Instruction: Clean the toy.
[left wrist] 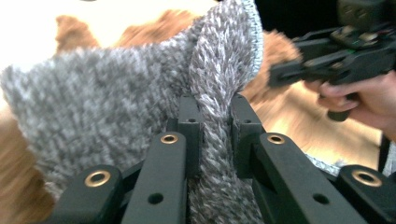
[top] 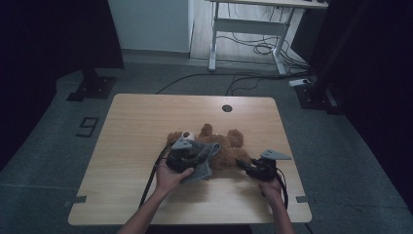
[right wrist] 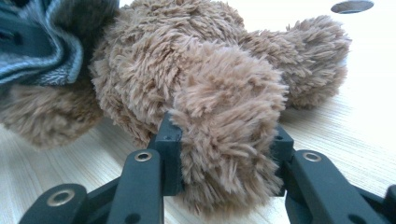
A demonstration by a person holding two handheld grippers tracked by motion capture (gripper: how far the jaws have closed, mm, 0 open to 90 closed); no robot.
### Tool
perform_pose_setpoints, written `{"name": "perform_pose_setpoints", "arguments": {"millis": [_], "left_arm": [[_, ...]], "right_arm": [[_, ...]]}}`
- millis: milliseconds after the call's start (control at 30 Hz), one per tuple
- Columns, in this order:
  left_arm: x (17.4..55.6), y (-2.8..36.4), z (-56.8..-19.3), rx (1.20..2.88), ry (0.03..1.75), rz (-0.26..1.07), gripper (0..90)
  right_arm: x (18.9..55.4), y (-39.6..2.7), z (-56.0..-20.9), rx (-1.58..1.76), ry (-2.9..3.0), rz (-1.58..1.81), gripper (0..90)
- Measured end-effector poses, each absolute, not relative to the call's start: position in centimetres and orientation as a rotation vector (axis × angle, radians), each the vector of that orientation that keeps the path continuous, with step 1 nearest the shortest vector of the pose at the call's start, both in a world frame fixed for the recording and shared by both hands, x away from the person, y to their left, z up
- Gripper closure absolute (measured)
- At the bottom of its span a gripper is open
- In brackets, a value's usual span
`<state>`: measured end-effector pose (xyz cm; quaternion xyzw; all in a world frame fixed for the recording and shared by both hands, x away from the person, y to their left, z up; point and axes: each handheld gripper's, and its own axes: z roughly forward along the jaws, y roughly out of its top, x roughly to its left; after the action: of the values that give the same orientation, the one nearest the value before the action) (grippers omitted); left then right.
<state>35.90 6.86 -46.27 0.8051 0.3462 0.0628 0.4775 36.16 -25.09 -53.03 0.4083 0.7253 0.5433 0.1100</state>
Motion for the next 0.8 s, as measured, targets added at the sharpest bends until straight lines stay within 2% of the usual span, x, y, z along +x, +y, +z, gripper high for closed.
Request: {"name": "perform_pose_setpoints", "arguments": {"millis": [200,400,567,800], "left_arm": [[36.0,2.8,-45.4,1.988,0.764,0.113,77.9],[35.7,-0.4,-46.5,2.071,0.731,0.085,78.0],[36.5,0.1,-47.9,2.067,0.782,0.055,78.1],[36.4,2.5,-47.6,2.044,0.806,0.060,78.2]], "right_arm": [[36.1,-25.2,-53.1,1.205,2.130,1.602,61.0],[36.1,-25.1,-53.1,1.200,2.131,1.596,61.0],[36.0,-25.1,-53.1,1.193,2.131,1.589,60.9],[35.9,-25.1,-53.1,1.188,2.138,1.593,61.0]]}}
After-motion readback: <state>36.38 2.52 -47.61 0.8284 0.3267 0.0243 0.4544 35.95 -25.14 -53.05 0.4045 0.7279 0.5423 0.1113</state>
